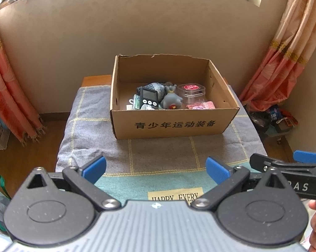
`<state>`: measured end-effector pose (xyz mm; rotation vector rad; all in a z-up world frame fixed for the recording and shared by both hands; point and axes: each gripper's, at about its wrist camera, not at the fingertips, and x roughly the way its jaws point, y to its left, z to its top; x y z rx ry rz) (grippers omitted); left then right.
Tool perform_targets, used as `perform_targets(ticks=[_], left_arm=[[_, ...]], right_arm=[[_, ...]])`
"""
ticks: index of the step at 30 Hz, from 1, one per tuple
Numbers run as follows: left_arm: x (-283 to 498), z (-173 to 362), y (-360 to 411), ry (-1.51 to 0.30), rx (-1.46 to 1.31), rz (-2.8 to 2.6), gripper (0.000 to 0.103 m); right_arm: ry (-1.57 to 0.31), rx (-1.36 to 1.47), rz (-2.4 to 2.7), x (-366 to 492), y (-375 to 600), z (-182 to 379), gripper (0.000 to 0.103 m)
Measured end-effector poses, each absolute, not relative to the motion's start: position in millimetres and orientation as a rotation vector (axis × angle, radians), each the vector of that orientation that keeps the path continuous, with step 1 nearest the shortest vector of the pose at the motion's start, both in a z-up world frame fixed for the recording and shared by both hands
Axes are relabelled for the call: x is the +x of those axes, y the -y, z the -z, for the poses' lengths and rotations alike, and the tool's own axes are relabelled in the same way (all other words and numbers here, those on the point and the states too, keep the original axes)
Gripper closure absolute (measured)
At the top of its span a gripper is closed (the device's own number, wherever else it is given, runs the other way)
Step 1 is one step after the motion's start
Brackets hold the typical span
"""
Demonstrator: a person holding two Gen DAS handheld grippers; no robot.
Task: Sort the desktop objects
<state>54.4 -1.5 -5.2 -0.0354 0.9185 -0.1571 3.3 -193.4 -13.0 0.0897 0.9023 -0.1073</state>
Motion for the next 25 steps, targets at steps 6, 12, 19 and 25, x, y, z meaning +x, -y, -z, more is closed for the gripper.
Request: perform_targets(ticks=[6,12,19,25], left_arm=[[55.4,6.3,0.0,-0.925,-0.032,0.138,0.002],[56.0,6.4,0.6,-0.927,-0.027,0.136,0.002],[56.9,5.2,0.6,-0.929,-0.025,0.134,0.002],[56.6,4.6,-0.1,-0.926,-0.021,0.138,0.002]], right_arm=[[-0.907,0.087,0.101,3.9,191.9,13.5,0.0],[-0.909,0.091,0.1,4.3,192.3,13.9,0.0],[-0.912,0.089,0.101,4.2,190.6,14.9,0.0],[-0.912,0.09,0.101,4.3,190.1,15.0,0.0]])
